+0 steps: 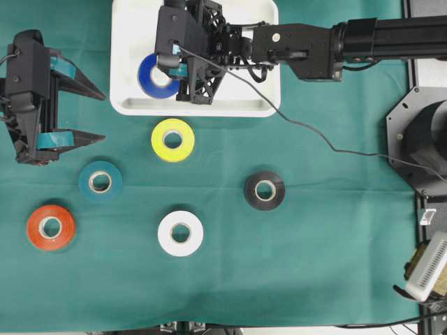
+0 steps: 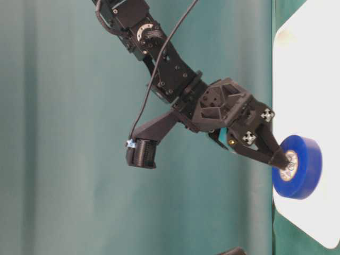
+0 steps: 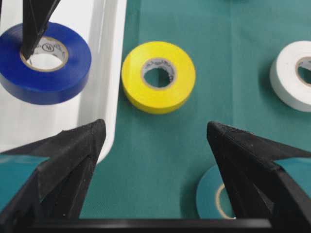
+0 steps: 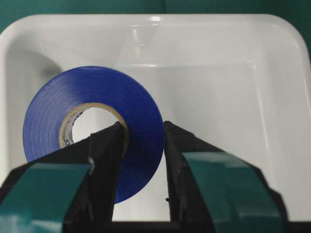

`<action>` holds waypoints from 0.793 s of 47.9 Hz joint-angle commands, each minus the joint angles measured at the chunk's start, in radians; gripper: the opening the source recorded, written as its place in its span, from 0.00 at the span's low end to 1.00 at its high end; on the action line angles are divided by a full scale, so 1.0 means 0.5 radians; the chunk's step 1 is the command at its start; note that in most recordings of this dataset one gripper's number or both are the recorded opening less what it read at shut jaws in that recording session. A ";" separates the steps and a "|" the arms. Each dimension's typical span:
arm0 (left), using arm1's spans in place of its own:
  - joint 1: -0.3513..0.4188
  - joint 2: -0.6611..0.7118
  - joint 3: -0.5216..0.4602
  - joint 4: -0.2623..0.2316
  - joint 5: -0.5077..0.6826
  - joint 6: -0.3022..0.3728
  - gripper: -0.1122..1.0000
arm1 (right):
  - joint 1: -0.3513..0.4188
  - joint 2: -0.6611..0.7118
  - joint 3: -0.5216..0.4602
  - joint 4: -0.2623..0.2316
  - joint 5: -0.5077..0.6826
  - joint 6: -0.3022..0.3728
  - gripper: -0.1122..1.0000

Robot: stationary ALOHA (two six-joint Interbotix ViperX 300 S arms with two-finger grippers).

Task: Put the tape alternately from left to right into the white case.
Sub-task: 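Lower the blue roll into the tray and open the right gripper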

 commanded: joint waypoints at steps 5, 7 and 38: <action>0.003 -0.009 -0.018 -0.003 -0.009 0.000 0.66 | -0.003 -0.031 -0.058 -0.006 -0.025 -0.003 0.30; 0.003 -0.015 -0.018 -0.003 -0.009 0.000 0.66 | -0.003 -0.031 -0.058 -0.003 -0.025 0.000 0.30; 0.003 -0.015 -0.021 -0.003 -0.009 0.000 0.66 | -0.006 -0.031 -0.058 -0.003 -0.025 0.000 0.32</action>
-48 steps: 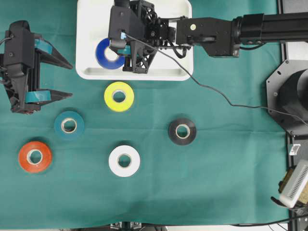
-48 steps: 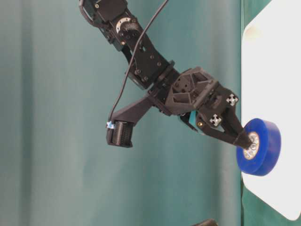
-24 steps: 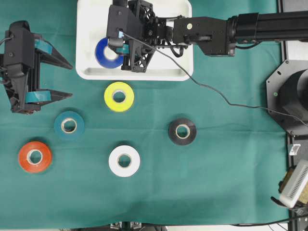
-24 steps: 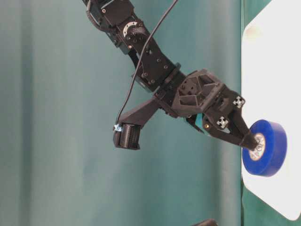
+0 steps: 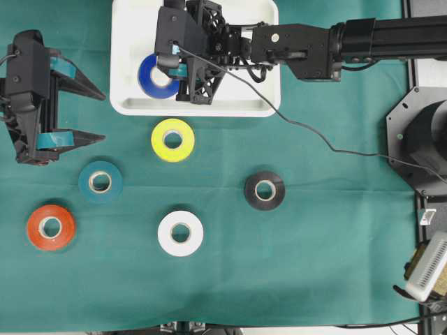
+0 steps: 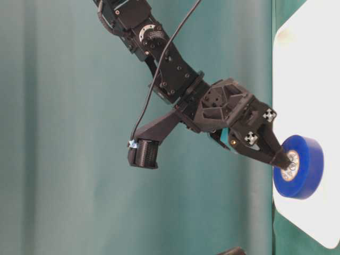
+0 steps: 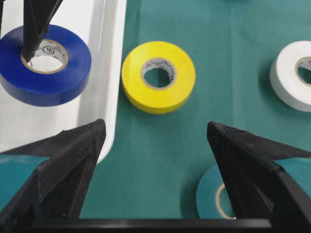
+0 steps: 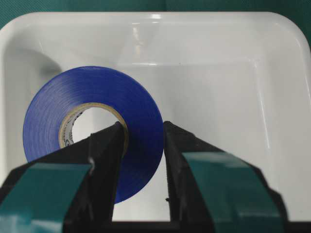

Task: Put the tape alternately from left to right into the white case.
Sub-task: 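Lower the blue roll into the tray and open the right gripper, then withdraw the right gripper from the tray to the table center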

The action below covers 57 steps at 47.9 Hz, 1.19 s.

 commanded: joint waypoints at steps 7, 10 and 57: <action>0.003 -0.015 -0.021 -0.006 -0.006 0.003 0.66 | -0.006 -0.037 -0.055 0.000 -0.021 0.000 0.55; 0.003 -0.015 -0.021 -0.006 -0.009 0.000 0.66 | -0.006 -0.037 -0.055 0.000 -0.025 0.000 0.54; 0.003 -0.015 -0.025 -0.006 0.006 0.000 0.66 | 0.310 -0.255 0.101 -0.003 -0.015 -0.003 0.55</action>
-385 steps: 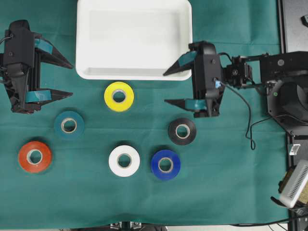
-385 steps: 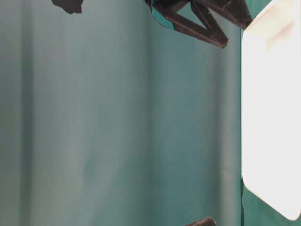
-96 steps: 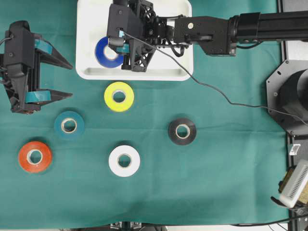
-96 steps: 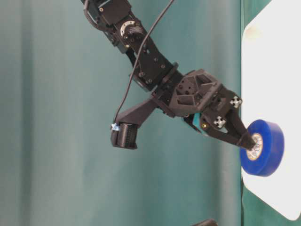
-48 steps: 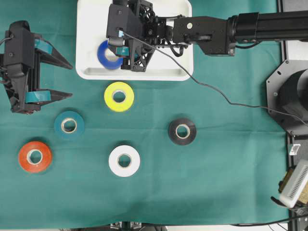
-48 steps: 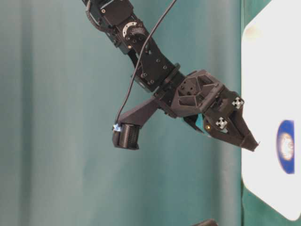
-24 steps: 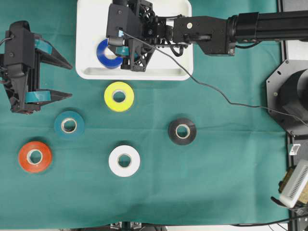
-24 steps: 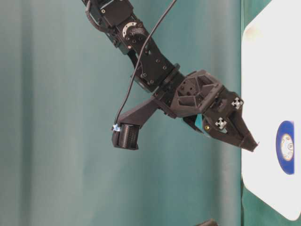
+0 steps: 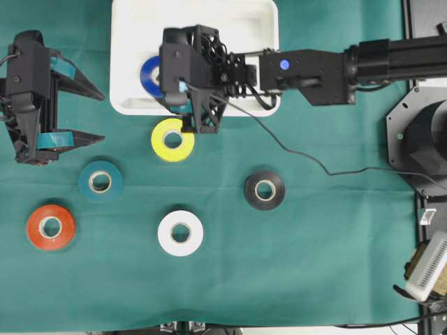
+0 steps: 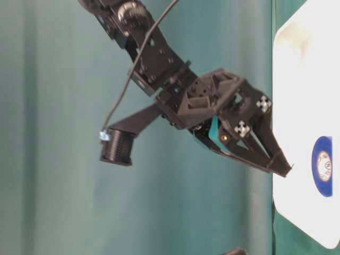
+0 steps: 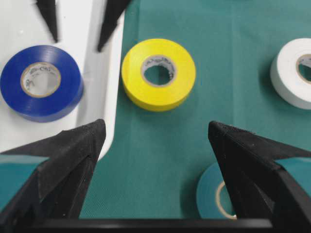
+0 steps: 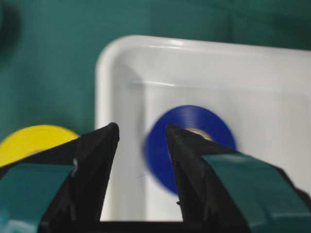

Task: Put the tape alternately from left to right into the white case.
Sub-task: 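Withdraw the right gripper from the tray to the table center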

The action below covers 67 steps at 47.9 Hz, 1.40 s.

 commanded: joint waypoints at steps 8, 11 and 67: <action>0.003 -0.028 -0.018 -0.003 -0.006 0.000 0.66 | 0.141 -0.132 0.055 -0.003 -0.015 -0.003 0.55; 0.003 -0.028 -0.018 -0.003 -0.006 0.003 0.66 | 0.169 -0.141 0.067 -0.003 -0.015 -0.003 0.55; 0.003 -0.031 -0.015 -0.003 0.021 -0.003 0.66 | 0.506 -0.304 0.353 -0.003 -0.117 0.003 0.55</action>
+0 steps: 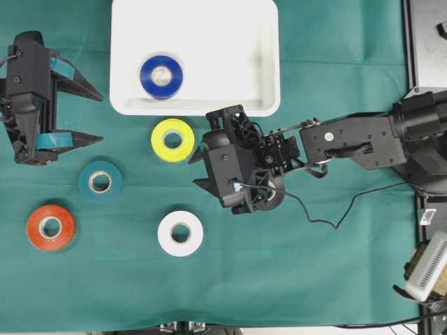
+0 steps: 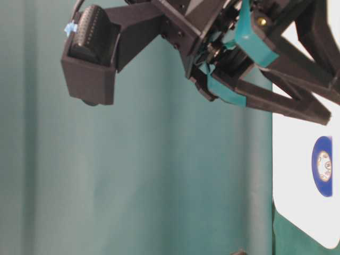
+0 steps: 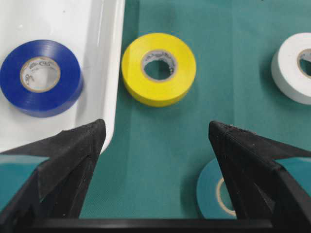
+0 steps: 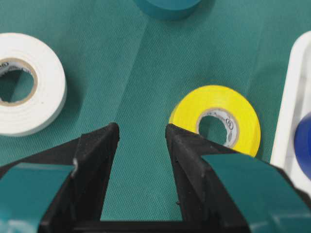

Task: Put the tape alternately from left to right into the white case.
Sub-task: 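Withdraw the right gripper from the tray to the table center, then move the left gripper over the teal roll and lower into its hole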

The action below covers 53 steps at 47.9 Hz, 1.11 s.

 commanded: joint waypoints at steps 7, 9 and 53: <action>0.000 -0.021 -0.018 -0.006 0.000 -0.003 0.66 | 0.009 -0.058 -0.018 -0.003 -0.028 0.000 0.55; 0.000 -0.021 -0.015 -0.006 0.003 -0.003 0.66 | 0.009 -0.058 -0.018 0.000 -0.028 0.000 0.55; -0.291 -0.003 0.074 -0.006 0.061 -0.457 0.66 | 0.009 -0.058 -0.018 0.000 -0.028 0.003 0.55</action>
